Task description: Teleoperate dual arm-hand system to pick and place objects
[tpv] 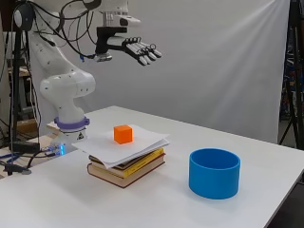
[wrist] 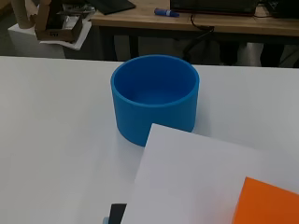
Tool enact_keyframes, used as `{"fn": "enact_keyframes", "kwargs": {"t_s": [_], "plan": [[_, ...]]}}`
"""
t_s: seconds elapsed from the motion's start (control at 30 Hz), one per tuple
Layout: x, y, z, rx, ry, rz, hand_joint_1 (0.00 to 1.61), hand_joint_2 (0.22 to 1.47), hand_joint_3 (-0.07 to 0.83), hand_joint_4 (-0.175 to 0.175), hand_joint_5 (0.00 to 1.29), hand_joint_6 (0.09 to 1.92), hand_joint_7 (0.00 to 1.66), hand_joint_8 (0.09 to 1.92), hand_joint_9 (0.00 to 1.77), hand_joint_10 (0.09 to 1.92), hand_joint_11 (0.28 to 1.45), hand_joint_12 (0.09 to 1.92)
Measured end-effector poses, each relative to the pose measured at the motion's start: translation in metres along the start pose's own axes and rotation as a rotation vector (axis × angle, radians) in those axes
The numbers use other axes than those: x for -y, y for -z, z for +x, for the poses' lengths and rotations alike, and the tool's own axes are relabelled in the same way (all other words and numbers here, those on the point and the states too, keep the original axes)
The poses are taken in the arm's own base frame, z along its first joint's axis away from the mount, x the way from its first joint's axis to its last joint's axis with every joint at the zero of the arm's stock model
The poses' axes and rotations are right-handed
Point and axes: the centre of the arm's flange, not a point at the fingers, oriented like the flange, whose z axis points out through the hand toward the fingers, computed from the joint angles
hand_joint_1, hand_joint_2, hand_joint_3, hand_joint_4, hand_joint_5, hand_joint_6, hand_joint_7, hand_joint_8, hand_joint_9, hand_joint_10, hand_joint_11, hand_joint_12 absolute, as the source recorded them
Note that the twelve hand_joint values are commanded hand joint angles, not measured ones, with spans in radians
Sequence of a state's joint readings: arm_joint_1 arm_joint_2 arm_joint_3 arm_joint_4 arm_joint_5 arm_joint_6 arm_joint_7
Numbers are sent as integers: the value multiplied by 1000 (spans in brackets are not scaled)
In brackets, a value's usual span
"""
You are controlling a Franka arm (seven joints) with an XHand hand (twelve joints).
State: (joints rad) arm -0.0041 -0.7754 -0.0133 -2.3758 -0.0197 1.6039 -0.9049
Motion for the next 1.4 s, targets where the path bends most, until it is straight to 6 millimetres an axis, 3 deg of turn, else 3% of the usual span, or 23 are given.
{"fn": "enact_keyframes", "kwargs": {"t_s": [0.23, 0.47, 0.67, 0.8, 0.93, 1.07, 1.1, 1.13, 1.17, 1.2, 1.23, 1.27, 1.33, 1.4], "plan": [[-45, -12, 3, -118, -13, -167, 0, 935, 9, 112, 243, 87, 300, 87, 415, 87, 471, 87], [-66, -64, -32, -105, -136, -65, 0, 954, 12, 108, 235, 87, 303, 87, 430, 87, 489, 87], [-72, -119, -68, -145, -166, 50, 10, 979, 14, 84, 223, 87, 301, 87, 427, 87, 471, 87], [-83, -154, -78, -153, -184, 112, 21, 970, 5, 83, 234, 87, 325, 87, 441, 87, 466, 87], [-80, -196, -88, -146, -196, 138, 26, 965, 1, 63, 239, 87, 375, 87, 474, 87, 479, 87], [-71, -227, -94, -135, -160, 168, 234, 932, -1, 56, 322, 87, 484, 87, 557, 87, 509, 87], [-71, -230, -95, -137, -141, 178, 482, 1043, -16, 99, 483, 467, 612, 87, 663, 87, 554, 87], [-72, -234, -95, -139, -116, 190, 840, 1095, -25, 7, 660, 806, 733, 411, 803, 366, 665, 87], [-73, -238, -95, -138, -89, 203, 1033, 1124, -19, -28, 776, 932, 832, 774, 932, 718, 708, 326], [-74, -242, -95, -139, -64, 210, 1047, 1142, -10, 37, 835, 1027, 982, 1219, 1143, 1195, 823, 851], [-74, -245, -95, -142, -47, 212, 1022, 1156, -3, 97, 853, 1097, 1093, 1537, 1295, 1532, 900, 1273], [-73, -248, -94, -150, -34, 212, 996, 1168, 0, 135, 852, 1144, 1157, 1733, 1386, 1726, 945, 1536], [-69, -247, -93, -184, -11, 211, 967, 1182, 2, 167, 839, 1192, 1210, 1893, 1461, 1877, 986, 1758], [-68, -231, -87, -230, 21, 171, 952, 1192, 2, 174, 822, 1221, 1213, 1920, 1473, 1912, 995, 1812]]}}
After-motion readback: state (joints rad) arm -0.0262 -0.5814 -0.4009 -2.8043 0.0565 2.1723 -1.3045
